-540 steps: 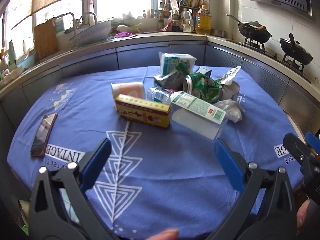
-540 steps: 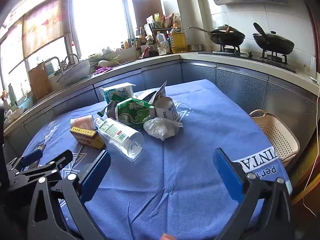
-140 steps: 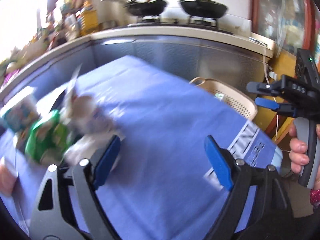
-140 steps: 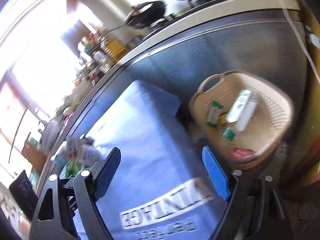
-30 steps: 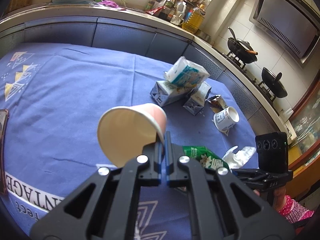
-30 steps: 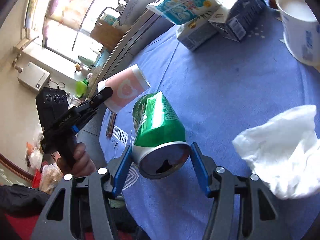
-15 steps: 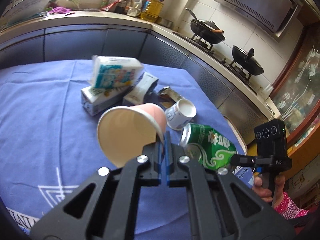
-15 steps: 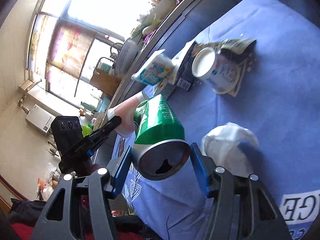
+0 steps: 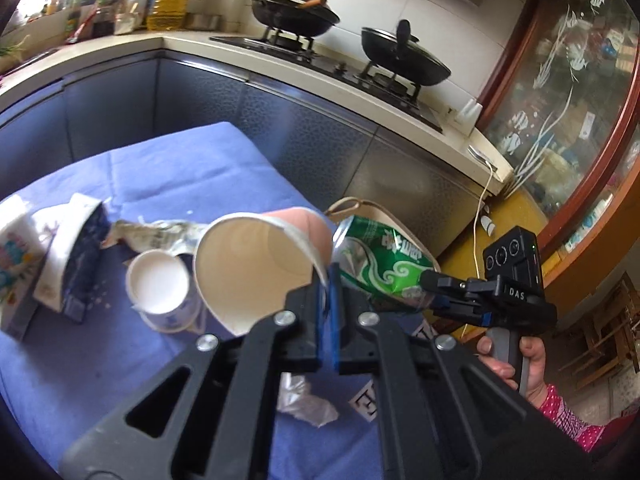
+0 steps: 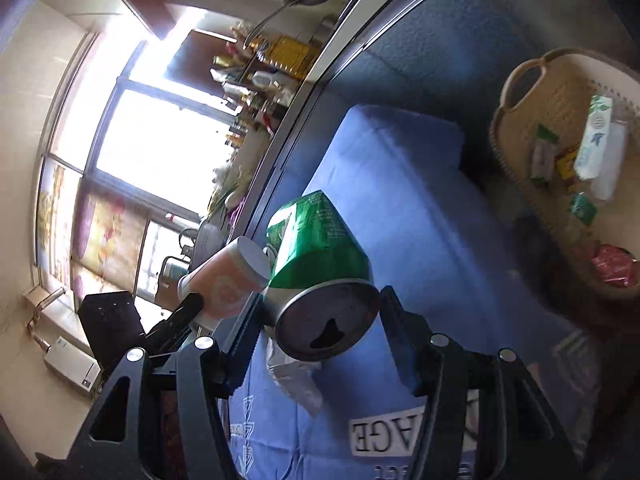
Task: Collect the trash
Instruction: 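Carry the cup and can to the beige basket and open both grippers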
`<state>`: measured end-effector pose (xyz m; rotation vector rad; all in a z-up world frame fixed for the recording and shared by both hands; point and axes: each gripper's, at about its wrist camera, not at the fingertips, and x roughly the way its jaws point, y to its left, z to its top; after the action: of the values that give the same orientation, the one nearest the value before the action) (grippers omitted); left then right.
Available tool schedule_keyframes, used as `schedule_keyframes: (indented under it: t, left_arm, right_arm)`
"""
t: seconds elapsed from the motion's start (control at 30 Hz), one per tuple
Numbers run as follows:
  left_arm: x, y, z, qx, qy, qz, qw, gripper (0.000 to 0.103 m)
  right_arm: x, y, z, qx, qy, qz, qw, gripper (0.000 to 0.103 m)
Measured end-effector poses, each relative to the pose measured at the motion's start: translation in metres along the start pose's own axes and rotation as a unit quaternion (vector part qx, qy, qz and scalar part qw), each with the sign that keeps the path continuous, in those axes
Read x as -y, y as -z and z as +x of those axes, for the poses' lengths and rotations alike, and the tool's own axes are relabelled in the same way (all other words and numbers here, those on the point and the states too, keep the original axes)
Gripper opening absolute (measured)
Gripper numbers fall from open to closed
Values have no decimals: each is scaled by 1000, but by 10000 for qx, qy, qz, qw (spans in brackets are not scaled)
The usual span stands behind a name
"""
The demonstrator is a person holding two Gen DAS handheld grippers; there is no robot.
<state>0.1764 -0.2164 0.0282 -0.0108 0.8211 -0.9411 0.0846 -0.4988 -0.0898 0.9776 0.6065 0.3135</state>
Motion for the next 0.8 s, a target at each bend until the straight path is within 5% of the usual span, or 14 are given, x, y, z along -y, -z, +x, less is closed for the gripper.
schedule_keyframes:
  t: [0.4,0.63,0.7,0.73,0.8]
  left_arm:
    - [101,-51,182,-1137,742,641,9887,3]
    - [145,-44,270,-1805,474,966,9777,3]
    - [150,-38,289,-2057,259,1033,9728,12]
    - [152,-35,296,-2181,131,1074,9699,30]
    - [156,-33,301,-2119,-9,1132,9707,37]
  right_arm:
    - [99,-23,-91,1195,1388,504,9818,59]
    - [136,-26,-99,1318,2295,462,9632,60]
    - [140,-25,-96,1406,2519,499,9562,64]
    - [141,-25,-95,1454,2623,488,9527,67]
    - [142,-24,-93,1571,2761,438,9472,77]
